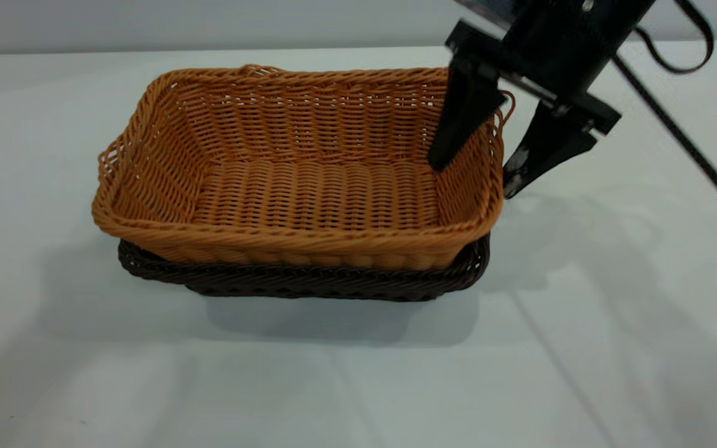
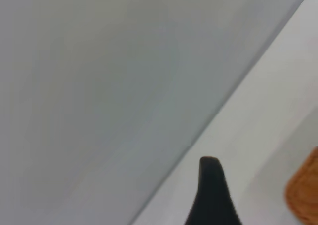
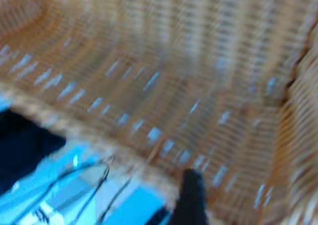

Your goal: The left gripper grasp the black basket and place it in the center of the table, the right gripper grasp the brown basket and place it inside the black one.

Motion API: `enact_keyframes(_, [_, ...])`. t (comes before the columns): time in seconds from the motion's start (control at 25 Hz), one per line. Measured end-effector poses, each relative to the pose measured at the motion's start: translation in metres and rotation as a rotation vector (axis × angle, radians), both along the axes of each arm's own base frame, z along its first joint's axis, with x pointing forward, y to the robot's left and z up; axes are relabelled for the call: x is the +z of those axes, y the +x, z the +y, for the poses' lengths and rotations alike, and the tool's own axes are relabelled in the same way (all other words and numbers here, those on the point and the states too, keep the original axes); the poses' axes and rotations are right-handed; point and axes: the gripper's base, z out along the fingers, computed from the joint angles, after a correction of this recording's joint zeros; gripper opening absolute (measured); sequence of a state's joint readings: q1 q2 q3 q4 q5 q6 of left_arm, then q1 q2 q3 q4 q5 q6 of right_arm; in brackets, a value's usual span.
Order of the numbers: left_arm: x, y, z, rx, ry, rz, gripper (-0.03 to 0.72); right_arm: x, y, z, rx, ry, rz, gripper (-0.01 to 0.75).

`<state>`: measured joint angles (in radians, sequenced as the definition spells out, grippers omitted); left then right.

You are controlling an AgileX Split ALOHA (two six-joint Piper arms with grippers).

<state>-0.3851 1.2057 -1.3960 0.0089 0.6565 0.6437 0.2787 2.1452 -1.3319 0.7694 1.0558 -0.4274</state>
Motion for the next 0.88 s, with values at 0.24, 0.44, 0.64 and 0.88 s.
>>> enact_keyframes(0.24, [0.015,-0.047,0.018,0.059,-0.096,0.093,0.470,0.047,-0.010,-0.008,0.103,-0.046,-0.038,0.617])
enact_keyframes(0.44, [0.022,-0.103,0.040,0.160,-0.203,0.220,0.470,0.106,-0.024,-0.020,0.096,-0.119,-0.172,0.512])
enact_keyframes(0.64, [0.024,-0.139,0.055,0.243,-0.307,0.281,0.470,0.190,-0.060,-0.030,0.021,-0.081,-0.364,0.449])
enact_keyframes(0.88, [-0.010,-0.155,0.061,0.282,-0.314,0.349,0.470,0.291,-0.151,-0.049,-0.013,0.007,-0.667,0.442])
